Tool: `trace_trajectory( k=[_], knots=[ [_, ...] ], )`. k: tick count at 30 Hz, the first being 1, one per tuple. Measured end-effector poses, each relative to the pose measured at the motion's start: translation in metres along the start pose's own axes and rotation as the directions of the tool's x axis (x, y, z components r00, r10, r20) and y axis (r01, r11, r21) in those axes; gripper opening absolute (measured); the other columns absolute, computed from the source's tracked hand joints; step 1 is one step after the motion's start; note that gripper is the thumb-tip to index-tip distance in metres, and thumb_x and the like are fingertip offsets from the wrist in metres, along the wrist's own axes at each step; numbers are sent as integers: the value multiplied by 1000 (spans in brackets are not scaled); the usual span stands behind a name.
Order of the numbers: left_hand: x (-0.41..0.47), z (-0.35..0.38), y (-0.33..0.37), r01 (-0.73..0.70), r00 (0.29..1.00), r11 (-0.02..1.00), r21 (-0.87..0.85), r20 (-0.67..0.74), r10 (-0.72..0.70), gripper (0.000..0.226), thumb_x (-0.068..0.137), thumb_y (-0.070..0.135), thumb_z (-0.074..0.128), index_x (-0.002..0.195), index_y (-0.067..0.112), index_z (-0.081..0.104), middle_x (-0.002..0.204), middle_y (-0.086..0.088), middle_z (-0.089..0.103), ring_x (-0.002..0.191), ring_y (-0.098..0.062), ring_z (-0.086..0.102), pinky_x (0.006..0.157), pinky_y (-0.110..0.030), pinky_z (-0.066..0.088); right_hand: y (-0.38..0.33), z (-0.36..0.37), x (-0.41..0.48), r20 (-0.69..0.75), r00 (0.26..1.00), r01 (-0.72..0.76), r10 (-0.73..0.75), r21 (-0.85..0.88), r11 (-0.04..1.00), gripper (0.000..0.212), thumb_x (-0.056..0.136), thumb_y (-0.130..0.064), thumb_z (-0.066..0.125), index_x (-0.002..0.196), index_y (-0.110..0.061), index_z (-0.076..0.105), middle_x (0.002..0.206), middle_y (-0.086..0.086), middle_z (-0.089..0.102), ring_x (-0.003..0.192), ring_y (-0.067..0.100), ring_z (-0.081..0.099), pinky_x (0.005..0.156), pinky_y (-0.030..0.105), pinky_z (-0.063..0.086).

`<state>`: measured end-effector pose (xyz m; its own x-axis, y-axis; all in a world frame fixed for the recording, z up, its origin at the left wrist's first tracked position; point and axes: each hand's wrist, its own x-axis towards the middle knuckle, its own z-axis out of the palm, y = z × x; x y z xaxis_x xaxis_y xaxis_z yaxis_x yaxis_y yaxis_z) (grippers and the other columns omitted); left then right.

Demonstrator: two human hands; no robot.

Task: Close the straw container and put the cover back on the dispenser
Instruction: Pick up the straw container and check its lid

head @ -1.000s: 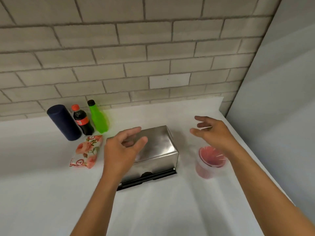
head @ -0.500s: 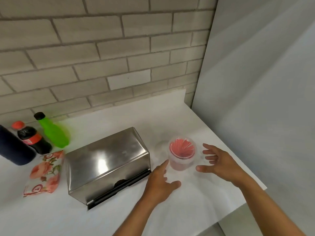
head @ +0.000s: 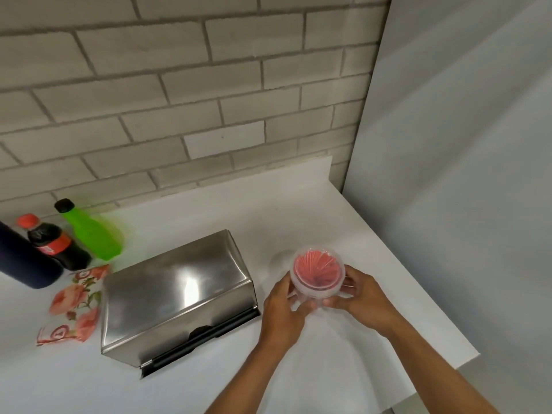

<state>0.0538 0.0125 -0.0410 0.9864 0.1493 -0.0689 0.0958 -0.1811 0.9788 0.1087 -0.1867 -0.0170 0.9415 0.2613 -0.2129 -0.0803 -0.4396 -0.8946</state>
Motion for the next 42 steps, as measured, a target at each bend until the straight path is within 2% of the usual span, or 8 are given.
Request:
trace_trajectory(
  k=[11, 13, 16, 21, 23, 27, 34, 42],
  knots=[
    [54, 29, 6, 29, 986, 998, -51, -164, -37, 60, 87, 0, 84, 131, 35, 65, 125, 6, 73, 112, -3, 70, 85, -15, 57, -1, -33, 72, 118, 992, 32, -38, 53, 998, 72, 68, -18, 98, 130, -31, 65, 120, -10, 75, 111, 9, 71, 81, 22, 59],
    [67, 35, 8, -18, 980, 1000, 11, -196, 20, 58, 89, 10, 85, 130, 44, 62, 123, 16, 74, 114, -1, 70, 88, -16, 57, -4, -39, 88, 145, 988, 36, -45, 65, 997, 74, 64, -27, 100, 130, -31, 66, 120, -10, 75, 111, 10, 71, 81, 23, 60],
    [93, 42, 7, -7, 968, 998, -66, -249, -9, 58, 87, -1, 85, 133, 31, 69, 120, 11, 76, 115, -9, 71, 84, -19, 60, -13, -47, 114, 165, 982, 77, -87, 68, 995, 92, 45, -60, 99, 128, -36, 67, 118, -16, 75, 108, 1, 70, 81, 19, 58],
    [133, 40, 0, -60, 947, 992, 113, -308, 93, 45, 80, 27, 85, 124, 18, 77, 122, -8, 76, 112, -24, 74, 91, -46, 63, -19, -53, 159, 192, 977, 101, -98, -7, 995, 73, 66, -36, 96, 131, -36, 65, 120, -13, 75, 112, 6, 69, 95, 31, 58],
    [143, 36, 9, -48, 942, 982, 182, -319, 106, 39, 85, 31, 83, 123, 27, 77, 122, -2, 77, 108, -17, 76, 88, -33, 63, -22, -53, 178, 200, 974, 113, -107, -21, 993, 68, 69, -29, 92, 131, -36, 65, 119, -12, 75, 112, 9, 69, 94, 33, 60],
    [172, 39, 16, 5, 947, 1000, 2, -322, -4, 54, 90, 13, 84, 130, 42, 61, 116, 20, 76, 109, -7, 74, 80, -11, 57, -32, -52, 211, 222, 969, 116, -104, -39, 992, 67, 74, -23, 89, 135, -34, 63, 123, -11, 72, 116, 11, 67, 96, 34, 59],
    [215, 38, 22, -31, 922, 998, 57, -383, 50, 60, 93, -3, 74, 146, 20, 60, 129, 7, 71, 117, -6, 68, 86, -9, 53, -46, -53, 256, 258, 954, 163, -152, -19, 986, 69, 78, -17, 90, 139, -25, 61, 132, -2, 70, 123, 20, 64, 104, 46, 56],
    [242, 35, 21, -9, 918, 998, 63, -395, 33, 62, 93, -8, 71, 148, 18, 57, 128, 6, 69, 117, -11, 66, 85, -4, 50, -51, -49, 283, 260, 956, 141, -133, -10, 990, 67, 82, -16, 87, 142, -26, 58, 134, -4, 68, 125, 20, 62, 98, 35, 55]
  ],
)
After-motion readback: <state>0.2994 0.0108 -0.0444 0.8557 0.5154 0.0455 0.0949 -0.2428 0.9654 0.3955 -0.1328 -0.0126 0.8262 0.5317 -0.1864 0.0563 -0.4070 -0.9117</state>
